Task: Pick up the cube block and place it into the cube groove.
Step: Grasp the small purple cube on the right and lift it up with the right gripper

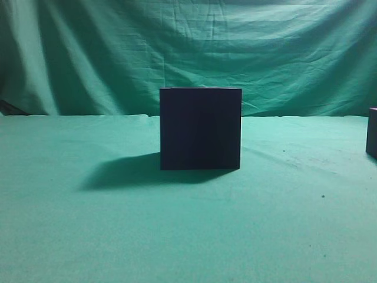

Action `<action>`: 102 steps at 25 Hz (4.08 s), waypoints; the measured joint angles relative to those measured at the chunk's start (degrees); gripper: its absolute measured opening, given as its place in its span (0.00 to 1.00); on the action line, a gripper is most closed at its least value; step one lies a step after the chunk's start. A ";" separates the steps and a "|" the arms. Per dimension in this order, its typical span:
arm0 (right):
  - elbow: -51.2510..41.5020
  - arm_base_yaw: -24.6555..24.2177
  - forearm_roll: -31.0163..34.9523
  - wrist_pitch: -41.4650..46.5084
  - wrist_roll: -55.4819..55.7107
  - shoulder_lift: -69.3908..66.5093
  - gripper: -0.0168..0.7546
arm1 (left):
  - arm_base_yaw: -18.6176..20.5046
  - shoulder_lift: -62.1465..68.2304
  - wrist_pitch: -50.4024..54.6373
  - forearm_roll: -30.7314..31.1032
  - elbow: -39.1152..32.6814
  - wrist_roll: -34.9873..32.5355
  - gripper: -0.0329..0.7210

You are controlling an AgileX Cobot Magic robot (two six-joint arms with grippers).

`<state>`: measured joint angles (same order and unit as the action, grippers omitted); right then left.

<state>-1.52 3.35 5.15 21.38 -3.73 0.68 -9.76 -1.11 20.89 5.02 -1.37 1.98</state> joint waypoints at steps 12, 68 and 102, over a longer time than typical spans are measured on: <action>-0.13 0.00 0.00 0.00 -0.10 0.00 0.02 | 0.00 0.00 0.00 0.00 0.00 0.00 0.04; 38.74 2.19 8.77 26.78 -8.62 -47.93 0.02 | 0.00 0.00 0.00 0.00 0.00 0.00 0.04; 58.62 9.80 -10.50 21.47 24.38 -94.93 0.74 | 0.00 0.00 0.00 0.00 0.00 0.00 0.04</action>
<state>57.10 13.15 -5.35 42.85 20.66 -94.25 -9.76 -1.11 20.89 5.02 -1.37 1.98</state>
